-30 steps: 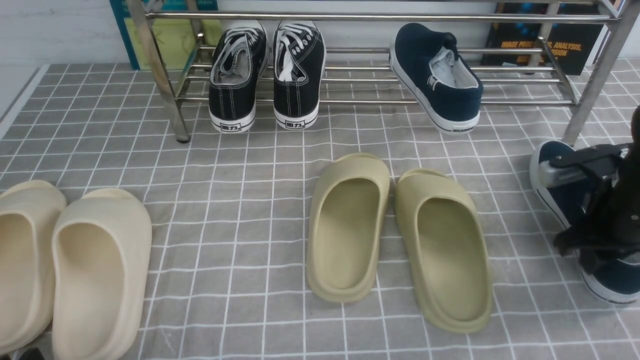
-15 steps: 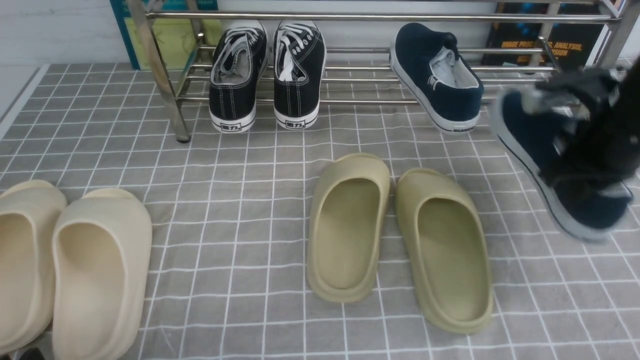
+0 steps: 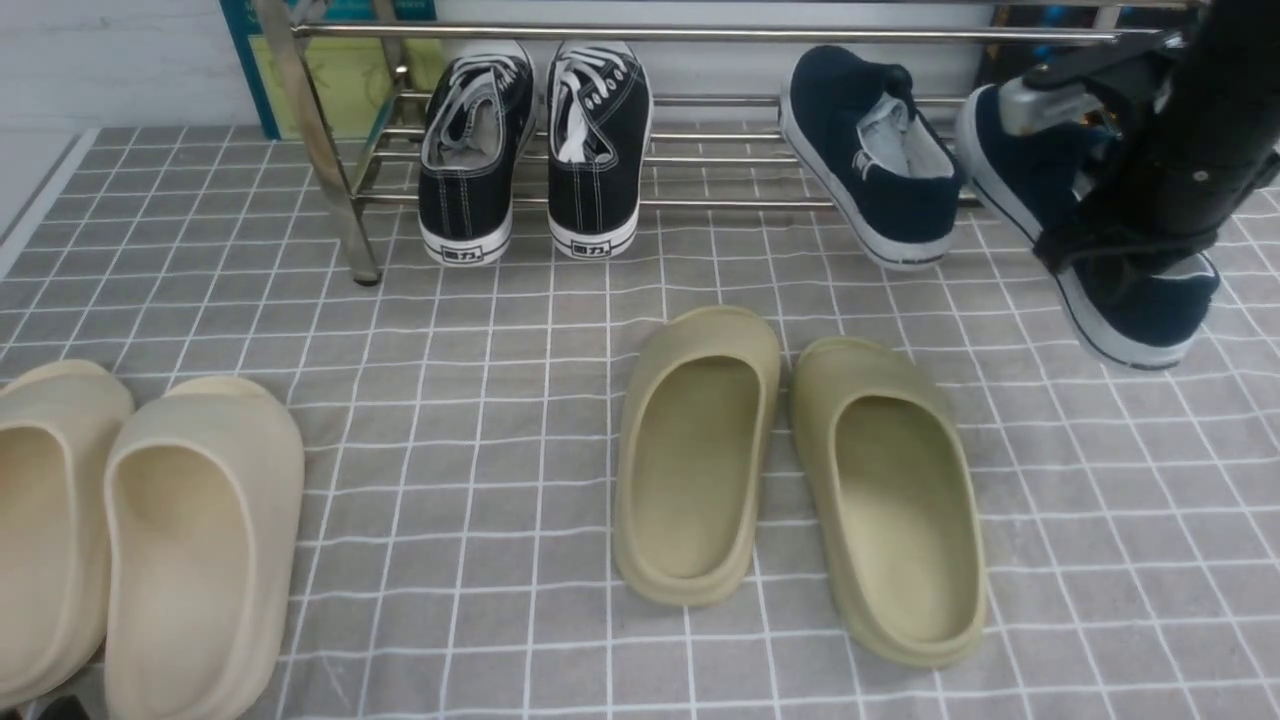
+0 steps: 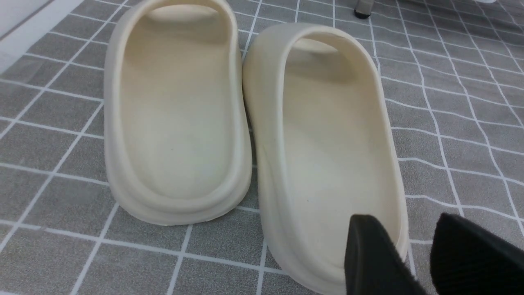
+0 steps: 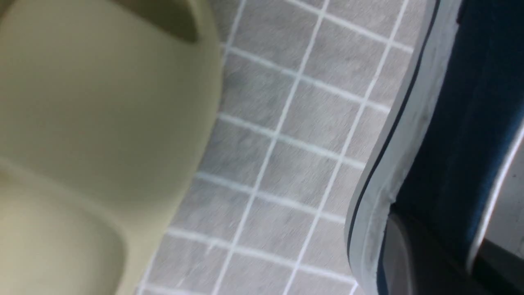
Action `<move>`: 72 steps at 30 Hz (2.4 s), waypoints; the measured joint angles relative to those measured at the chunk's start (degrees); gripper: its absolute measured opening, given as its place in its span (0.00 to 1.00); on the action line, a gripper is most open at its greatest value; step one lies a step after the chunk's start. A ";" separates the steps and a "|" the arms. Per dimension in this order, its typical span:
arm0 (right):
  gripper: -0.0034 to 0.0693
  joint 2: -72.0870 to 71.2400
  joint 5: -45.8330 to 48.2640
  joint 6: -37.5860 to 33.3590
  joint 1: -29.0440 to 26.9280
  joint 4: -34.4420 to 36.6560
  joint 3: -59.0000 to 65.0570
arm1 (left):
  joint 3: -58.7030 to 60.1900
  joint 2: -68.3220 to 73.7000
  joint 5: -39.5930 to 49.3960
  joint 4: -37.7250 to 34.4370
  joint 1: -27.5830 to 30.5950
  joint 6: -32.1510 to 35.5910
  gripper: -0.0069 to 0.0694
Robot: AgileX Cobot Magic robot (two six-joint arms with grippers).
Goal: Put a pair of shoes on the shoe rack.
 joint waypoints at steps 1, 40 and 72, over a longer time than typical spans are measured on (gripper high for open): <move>0.09 0.96 -0.30 0.00 0.00 -0.63 -0.93 | 0.00 0.00 0.00 0.00 0.00 0.00 0.40; 0.61 14.66 -7.04 -1.52 0.00 -1.20 -24.57 | 0.00 0.00 0.00 0.00 0.00 0.00 0.40; 0.04 -52.42 -8.61 -1.50 0.00 13.32 26.76 | 0.00 0.00 0.00 0.00 0.00 0.00 0.40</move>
